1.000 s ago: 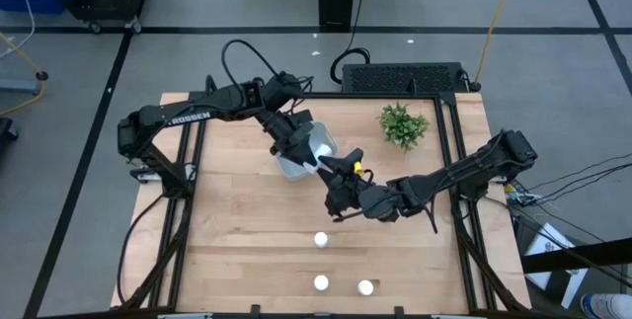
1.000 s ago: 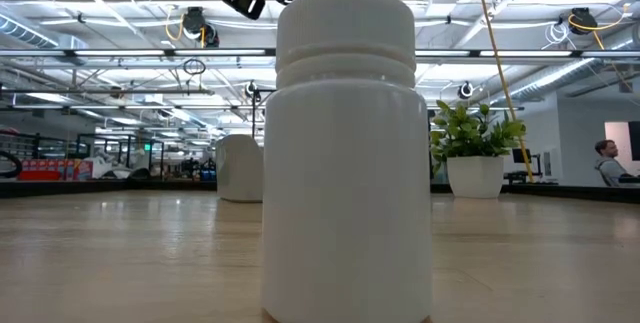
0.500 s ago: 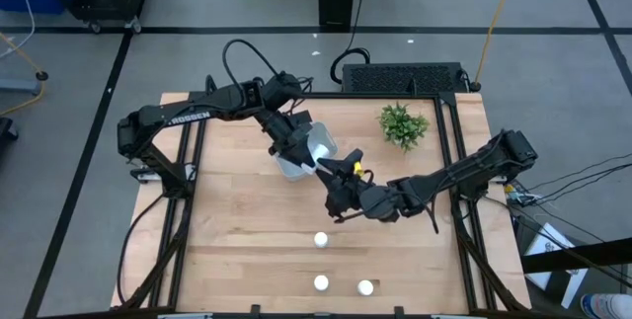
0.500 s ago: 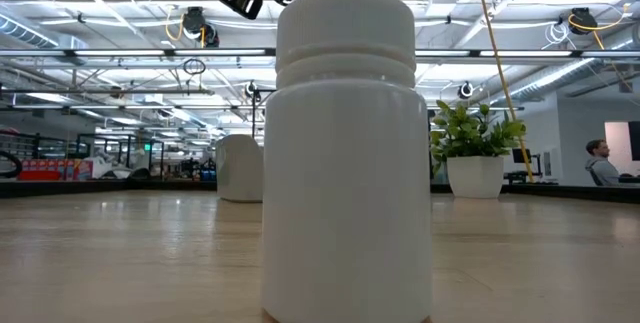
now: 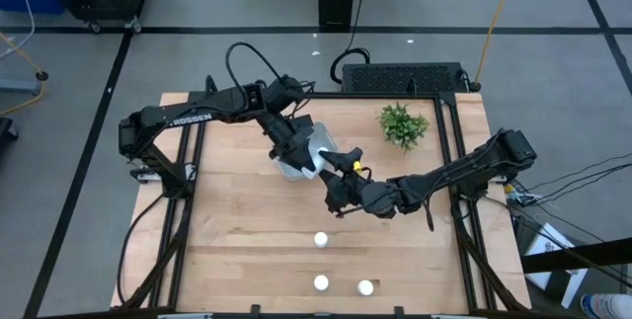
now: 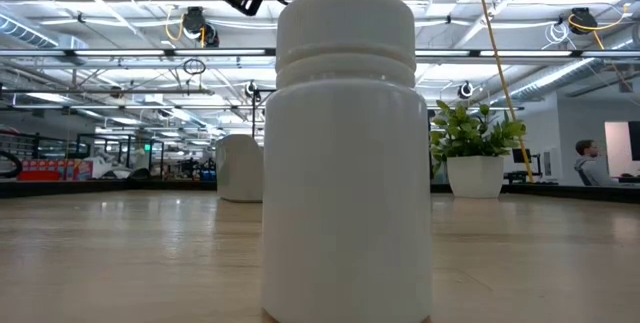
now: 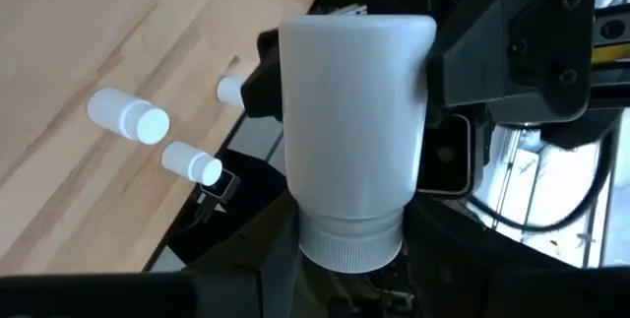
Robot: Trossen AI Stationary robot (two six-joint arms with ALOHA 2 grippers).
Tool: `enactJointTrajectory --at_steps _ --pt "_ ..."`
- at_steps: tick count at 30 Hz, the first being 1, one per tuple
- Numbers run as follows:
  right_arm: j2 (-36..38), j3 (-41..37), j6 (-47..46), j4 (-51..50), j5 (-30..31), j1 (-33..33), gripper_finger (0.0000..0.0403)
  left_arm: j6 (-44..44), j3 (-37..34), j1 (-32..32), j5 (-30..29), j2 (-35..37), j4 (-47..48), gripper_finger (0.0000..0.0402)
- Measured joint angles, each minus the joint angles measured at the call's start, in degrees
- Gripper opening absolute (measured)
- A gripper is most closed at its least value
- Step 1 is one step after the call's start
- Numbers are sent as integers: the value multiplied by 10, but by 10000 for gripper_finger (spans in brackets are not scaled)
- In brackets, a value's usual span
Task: Pick and place pill bottles into a basket
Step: Put the white pill bottle into the gray bin
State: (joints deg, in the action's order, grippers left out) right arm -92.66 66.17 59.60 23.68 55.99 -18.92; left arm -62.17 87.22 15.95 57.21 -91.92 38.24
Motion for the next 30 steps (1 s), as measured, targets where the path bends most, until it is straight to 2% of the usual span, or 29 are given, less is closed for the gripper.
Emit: enactJointTrajectory --at_steps 3,7,16,22,25,30 --pt "0 -9 28 32 -23 -2 262 -5 0 -7 1 0 -3 171" --pt "0 -9 30 34 -22 -1 245 -24 0 -13 -10 0 -16 156" --pt "0 -10 43 48 -38 -1 214 -34 0 -14 -19 0 -21 174" --pt "0 -10 43 44 -31 -4 179 -27 0 -14 -36 1 -24 163" --pt "0 -10 41 44 -18 -6 169 -4 0 -14 -51 1 -25 180" --pt "-1 -10 -16 39 32 -7 175 49 2 -13 -88 2 -33 225"
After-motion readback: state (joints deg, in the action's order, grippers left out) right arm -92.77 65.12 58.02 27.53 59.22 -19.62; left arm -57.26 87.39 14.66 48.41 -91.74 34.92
